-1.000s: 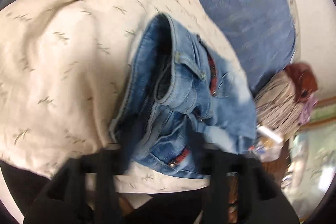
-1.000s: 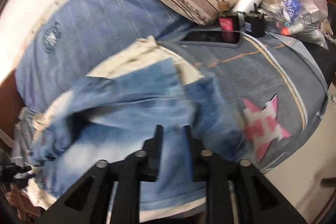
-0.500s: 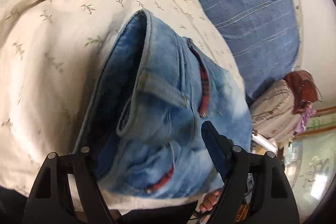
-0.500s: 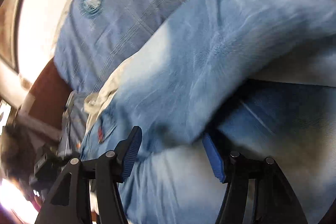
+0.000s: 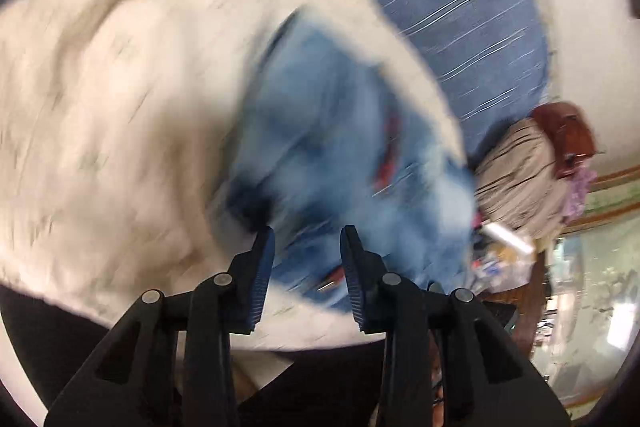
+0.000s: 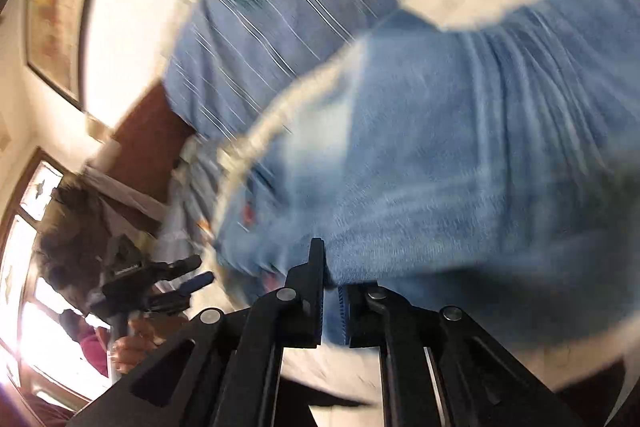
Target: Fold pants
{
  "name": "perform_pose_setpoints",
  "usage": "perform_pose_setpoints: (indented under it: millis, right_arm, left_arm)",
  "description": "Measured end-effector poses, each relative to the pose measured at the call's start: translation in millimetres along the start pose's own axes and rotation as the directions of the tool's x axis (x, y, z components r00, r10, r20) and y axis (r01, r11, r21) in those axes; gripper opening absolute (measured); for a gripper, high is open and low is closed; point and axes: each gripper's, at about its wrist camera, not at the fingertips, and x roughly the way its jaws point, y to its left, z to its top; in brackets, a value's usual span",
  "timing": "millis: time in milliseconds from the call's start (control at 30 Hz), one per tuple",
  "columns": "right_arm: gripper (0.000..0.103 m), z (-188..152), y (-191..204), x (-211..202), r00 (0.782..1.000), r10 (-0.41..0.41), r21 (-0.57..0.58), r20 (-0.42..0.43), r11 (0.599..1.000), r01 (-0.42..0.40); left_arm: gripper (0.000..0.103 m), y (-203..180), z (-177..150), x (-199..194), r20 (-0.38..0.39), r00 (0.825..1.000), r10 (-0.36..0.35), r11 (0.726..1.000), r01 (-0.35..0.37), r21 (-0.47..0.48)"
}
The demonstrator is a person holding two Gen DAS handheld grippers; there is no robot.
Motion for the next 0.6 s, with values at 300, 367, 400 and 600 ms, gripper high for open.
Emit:
perform_pose_setpoints:
  millis: [300, 367, 400, 600]
  right_arm:
    - [0.064, -3.6, -46.3, -65.3, 0.969, -0.087, 0.168, 0.23, 0.985, 0.049]
    - [0.064, 1.4, -66.3, -94.3, 0.944, -0.144, 0.229, 0.296, 0.97, 0.076]
    - [0.064, 4.9, -76.4, -106.5, 0.932, -0.168, 0.263, 0.321, 0.961, 0.083]
    - [0.064, 18.7, -121.0, -147.6, 0.888, -0.232, 0.403, 0.397, 0.914, 0.059]
  left_arm:
    - [0.062, -6.9, -20.1, -19.3, 0.044, 0.996, -0.075, 0.996, 0.073, 0.059]
    - [0.082, -21.9, -18.3, -29.3, 0.099, 0.992, -0.08, 0.992, 0.07, 0.107]
    - [0.084, -26.1, -15.8, -29.0, 0.116, 0.991, -0.071, 0.992, 0.058, 0.114]
    - [0.084, -22.7, 3.8, 18.1, -0.001, 0.999, -0.048, 0.999, 0.048, 0.001]
